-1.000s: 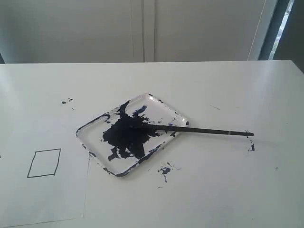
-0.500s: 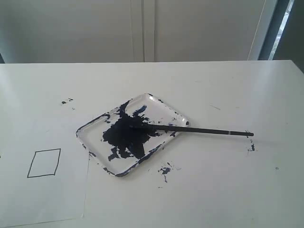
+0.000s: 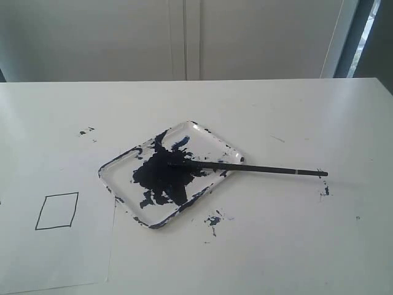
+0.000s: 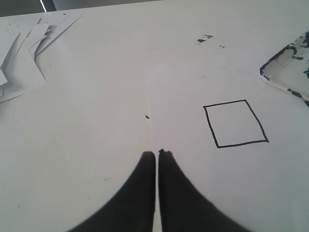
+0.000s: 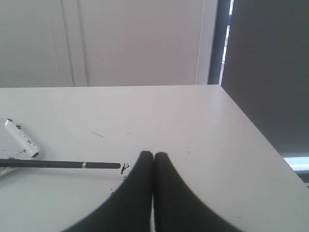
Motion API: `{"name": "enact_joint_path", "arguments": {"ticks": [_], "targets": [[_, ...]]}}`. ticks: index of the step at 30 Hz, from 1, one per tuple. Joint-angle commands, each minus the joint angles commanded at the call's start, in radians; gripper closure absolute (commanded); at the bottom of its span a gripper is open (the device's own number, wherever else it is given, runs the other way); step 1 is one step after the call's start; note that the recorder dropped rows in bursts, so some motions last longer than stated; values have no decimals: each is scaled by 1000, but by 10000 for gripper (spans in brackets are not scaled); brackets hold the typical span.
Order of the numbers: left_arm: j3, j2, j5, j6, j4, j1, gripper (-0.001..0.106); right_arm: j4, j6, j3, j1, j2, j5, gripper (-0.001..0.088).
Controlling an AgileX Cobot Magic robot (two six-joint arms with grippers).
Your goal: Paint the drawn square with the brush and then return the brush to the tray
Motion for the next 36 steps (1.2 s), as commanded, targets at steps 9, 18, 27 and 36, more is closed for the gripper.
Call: {"name": "enact_joint_path", "arguments": {"ticks": [9,18,27,36], "targets": [[0,0,-55,0,0,0,958,85,107,0,0,0,-160,868],[0,0,-241,-200,0,0,958,85,107,0,0,0,-353,868],[0,0,-346,-407,4,0,958,83,201,0,0,0,-548,868],[-151,7,-249,-427,22,-2,958,-54,320,-96,0,0,-519,868]]}}
